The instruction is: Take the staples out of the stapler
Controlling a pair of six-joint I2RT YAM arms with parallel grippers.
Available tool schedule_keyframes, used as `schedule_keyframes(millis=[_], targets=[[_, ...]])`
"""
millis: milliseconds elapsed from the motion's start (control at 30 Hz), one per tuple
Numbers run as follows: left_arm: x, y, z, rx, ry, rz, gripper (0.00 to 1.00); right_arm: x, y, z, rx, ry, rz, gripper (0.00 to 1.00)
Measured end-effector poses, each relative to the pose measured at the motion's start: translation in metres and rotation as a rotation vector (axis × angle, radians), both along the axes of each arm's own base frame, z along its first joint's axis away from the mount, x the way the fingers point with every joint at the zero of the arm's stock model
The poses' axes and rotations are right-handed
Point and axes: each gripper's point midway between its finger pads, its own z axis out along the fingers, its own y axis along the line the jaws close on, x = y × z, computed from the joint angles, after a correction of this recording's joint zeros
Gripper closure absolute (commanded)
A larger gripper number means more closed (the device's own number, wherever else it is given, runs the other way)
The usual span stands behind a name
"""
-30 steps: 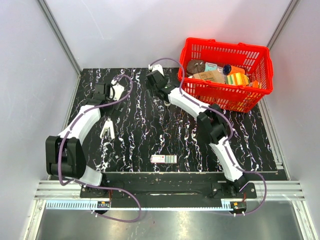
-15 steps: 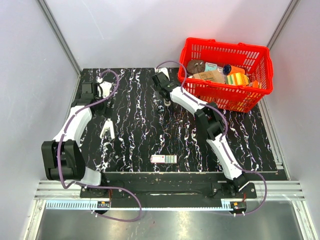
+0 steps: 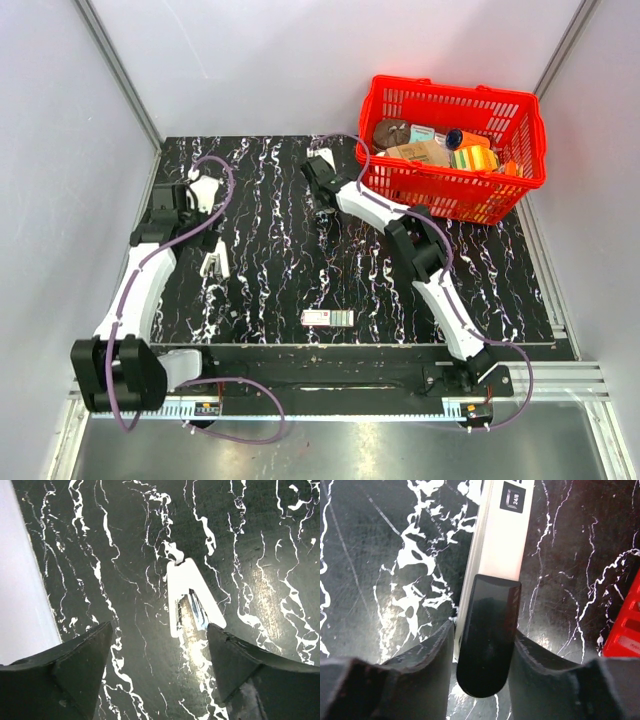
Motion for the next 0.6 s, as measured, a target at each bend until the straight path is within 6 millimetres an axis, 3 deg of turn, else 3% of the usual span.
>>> schedule_keyframes(millis=[33, 167, 300, 533, 600], targets=[[-0.005, 0.002, 0.002, 0.012, -0.008, 0.001, 0.06, -0.003, 0.002, 0.0, 0.002, 0.0, 0.003, 0.58], [-0.02, 0.006, 0.01, 0.038, -0.024, 0.009, 0.01, -0.017, 0.01, 0.002, 0.001, 0.005, 0.019, 0.55], [-0.029, 0.007, 0.019, 0.048, -0.039, 0.009, 0.01, -0.028, 0.016, 0.002, -0.002, 0.012, 0.031, 0.38], [-0.038, 0.007, 0.018, 0.05, -0.021, 0.007, 0.01, -0.028, 0.014, 0.003, -0.007, 0.007, 0.025, 0.37], [-0.04, 0.007, 0.016, 0.049, -0.015, 0.005, 0.1, -0.025, 0.011, 0.003, -0.006, 0.007, 0.019, 0.39]])
